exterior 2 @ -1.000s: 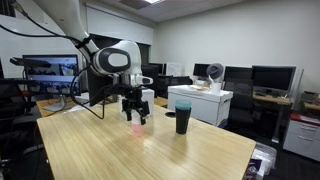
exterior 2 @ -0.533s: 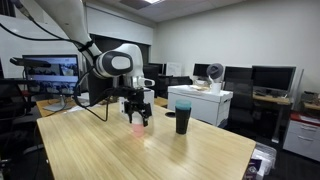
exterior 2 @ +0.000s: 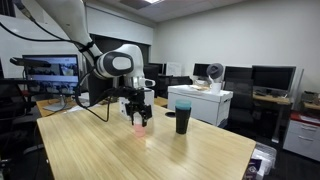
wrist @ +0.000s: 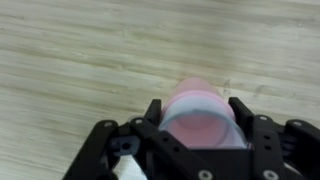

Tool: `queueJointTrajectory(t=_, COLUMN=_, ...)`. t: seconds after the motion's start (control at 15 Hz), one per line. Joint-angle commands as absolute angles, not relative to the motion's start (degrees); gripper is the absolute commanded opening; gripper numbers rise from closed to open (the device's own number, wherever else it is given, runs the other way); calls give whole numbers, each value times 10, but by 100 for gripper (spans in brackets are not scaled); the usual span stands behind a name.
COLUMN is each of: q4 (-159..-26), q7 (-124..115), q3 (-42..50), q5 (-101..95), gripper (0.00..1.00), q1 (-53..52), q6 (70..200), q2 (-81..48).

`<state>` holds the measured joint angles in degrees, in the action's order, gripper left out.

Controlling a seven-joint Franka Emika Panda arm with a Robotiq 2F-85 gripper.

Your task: Pick up the blue cup and put it in the black cup, pick up the stacked white and orange cups and put them in the blue cup, pick up the stacked white and pink cups and put them in the white cup

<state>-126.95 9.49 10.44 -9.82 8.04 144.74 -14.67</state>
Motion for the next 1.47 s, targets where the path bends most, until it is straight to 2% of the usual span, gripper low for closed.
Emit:
queueJointTrajectory(t=0.0, q4=-1276, q7=96, q3=98, q5=-103, gripper=44, q1=83, q6=1425, q2=-126)
queueJointTrajectory(t=0.67, q4=-1218, q7=128, q3=87, q5=-57, gripper=44, q1=89, q6=1235, q2=-39)
queueJointTrajectory(t=1.4, q4=-991, q7=100, q3=112, q5=-32, gripper=44, q1=118, q6=1201, q2=-125)
